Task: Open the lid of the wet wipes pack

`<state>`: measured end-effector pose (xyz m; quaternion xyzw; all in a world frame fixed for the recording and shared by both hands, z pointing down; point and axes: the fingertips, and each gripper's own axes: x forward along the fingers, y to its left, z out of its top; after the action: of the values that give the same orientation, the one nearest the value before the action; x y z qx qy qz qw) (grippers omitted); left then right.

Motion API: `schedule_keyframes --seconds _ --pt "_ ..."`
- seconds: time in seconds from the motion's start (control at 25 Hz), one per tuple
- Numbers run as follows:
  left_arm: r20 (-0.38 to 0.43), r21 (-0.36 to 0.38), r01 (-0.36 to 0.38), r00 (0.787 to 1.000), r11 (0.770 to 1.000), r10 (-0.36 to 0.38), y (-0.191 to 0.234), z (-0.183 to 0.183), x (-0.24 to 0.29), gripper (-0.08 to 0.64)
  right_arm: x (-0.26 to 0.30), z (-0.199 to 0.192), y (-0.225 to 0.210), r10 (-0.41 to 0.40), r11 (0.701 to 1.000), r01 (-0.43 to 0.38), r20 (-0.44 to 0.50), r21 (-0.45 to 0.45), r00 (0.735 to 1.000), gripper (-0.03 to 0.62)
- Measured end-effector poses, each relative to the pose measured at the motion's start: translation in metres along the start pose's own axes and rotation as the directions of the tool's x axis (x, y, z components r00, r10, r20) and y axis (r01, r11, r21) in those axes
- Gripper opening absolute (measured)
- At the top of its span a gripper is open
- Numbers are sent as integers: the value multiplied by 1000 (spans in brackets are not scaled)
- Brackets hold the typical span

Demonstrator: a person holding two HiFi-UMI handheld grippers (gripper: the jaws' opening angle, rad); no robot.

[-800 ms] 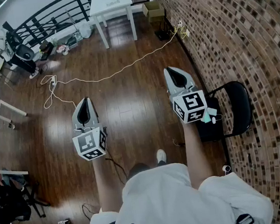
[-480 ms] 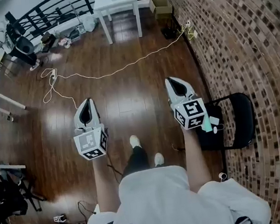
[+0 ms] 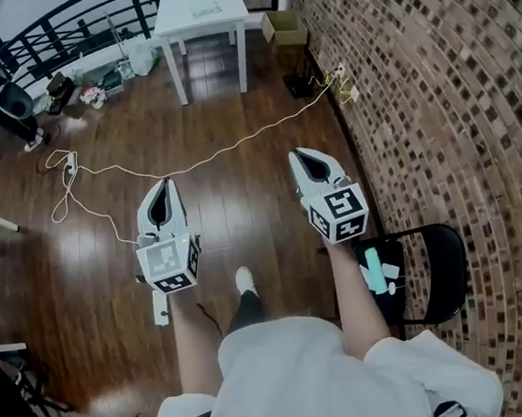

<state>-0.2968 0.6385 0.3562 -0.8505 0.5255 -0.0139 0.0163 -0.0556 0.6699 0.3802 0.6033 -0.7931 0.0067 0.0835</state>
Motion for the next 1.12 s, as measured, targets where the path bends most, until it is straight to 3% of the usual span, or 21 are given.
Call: schedule_keyframes --seconds 0.2,0.32,0.48,0.84,1.0,1.12 --pt "28 -21 -18 999 1000 19 71 19 87 15 111 54 -8 31 999 -29 47 -42 998 -9" --pt "36 -71 -24 999 997 27 106 20 130 15 158 55 1 57 997 -55 31 -52 998 -9" --pt "4 -50 44 999 998 -44 104 12 184 15 201 43 -14 63 997 -64 -8 -38 998 -9" --pt "-60 -18 65 996 998 -66 110 -23 326 15 323 25 -111 46 999 -46 18 22 999 -9" --pt "-54 75 92 995 993 -88 114 9 423 15 411 53 -180 40 999 -42 55 28 998 -9" --pt "-25 127 76 997 989 -73 115 38 493 15 466 85 -229 40 999 -37 94 -32 995 -9"
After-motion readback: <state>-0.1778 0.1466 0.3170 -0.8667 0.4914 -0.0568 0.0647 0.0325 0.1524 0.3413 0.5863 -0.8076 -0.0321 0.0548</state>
